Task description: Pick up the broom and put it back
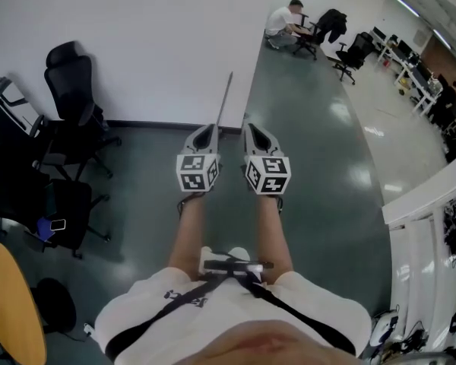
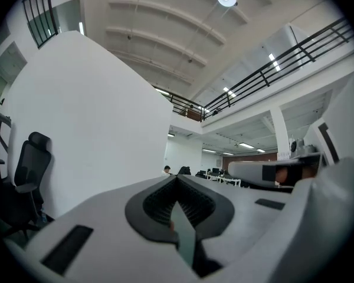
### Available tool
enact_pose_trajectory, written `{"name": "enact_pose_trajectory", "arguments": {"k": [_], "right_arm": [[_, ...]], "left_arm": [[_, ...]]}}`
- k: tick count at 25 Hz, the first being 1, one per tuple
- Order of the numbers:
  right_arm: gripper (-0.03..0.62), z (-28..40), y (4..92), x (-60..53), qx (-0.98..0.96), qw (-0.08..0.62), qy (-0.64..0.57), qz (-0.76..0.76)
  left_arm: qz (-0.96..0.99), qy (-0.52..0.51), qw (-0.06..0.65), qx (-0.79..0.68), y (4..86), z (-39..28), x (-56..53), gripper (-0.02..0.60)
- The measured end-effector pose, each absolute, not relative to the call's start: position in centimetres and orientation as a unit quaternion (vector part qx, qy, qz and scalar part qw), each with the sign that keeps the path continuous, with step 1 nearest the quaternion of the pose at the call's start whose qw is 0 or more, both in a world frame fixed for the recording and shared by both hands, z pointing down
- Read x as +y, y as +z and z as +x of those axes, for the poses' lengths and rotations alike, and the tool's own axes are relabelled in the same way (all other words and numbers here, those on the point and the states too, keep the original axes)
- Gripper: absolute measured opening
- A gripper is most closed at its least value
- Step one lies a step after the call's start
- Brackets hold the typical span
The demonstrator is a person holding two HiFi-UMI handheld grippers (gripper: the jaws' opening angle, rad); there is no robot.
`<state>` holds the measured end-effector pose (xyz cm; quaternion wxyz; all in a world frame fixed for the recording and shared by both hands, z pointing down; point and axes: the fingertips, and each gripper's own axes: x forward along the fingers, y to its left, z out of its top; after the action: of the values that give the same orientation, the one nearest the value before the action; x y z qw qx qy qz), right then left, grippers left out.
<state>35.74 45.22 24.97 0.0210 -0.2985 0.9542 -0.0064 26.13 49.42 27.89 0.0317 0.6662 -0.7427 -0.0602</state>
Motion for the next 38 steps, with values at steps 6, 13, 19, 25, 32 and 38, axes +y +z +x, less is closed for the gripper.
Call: {"name": "enact_pose_trajectory", "arguments": {"k": [6,13,19,25,32,38], "right_arm": [[-0.003,30.3,27.5,43.5,0.955,-0.007,-0.016,-0.296],[-0.003,23.1,29.9,40.4,0.963,-0.024,-0.037,-0.265],[-0.003,16.0,30.6,34.8,0.973,-0.004,-0.023,-0.231],[-0.003,10.8,28.8,24.2,0.973,0.021,0.015,-0.230],[-0.003,9.4,27.6,11.9,0.967,0.042,-0.034,-0.248],[-0.003,4.6,31.1,6.5,0.967,0.020,-0.058,-0.246]], "left_arm": [[0.668,-0.058,0.052,-0.740,30.3,21.7,47.7,0.011],[0.657,-0.058,0.076,-0.748,32.5,16.3,44.8,0.012],[0.655,-0.042,0.065,-0.752,33.4,10.2,39.3,0.011],[0.660,-0.006,0.033,-0.750,31.8,4.3,29.5,0.012],[0.652,-0.014,0.045,-0.757,30.9,1.7,18.3,0.012],[0.660,-0.014,0.076,-0.747,33.7,-2.9,12.0,0.012]]}}
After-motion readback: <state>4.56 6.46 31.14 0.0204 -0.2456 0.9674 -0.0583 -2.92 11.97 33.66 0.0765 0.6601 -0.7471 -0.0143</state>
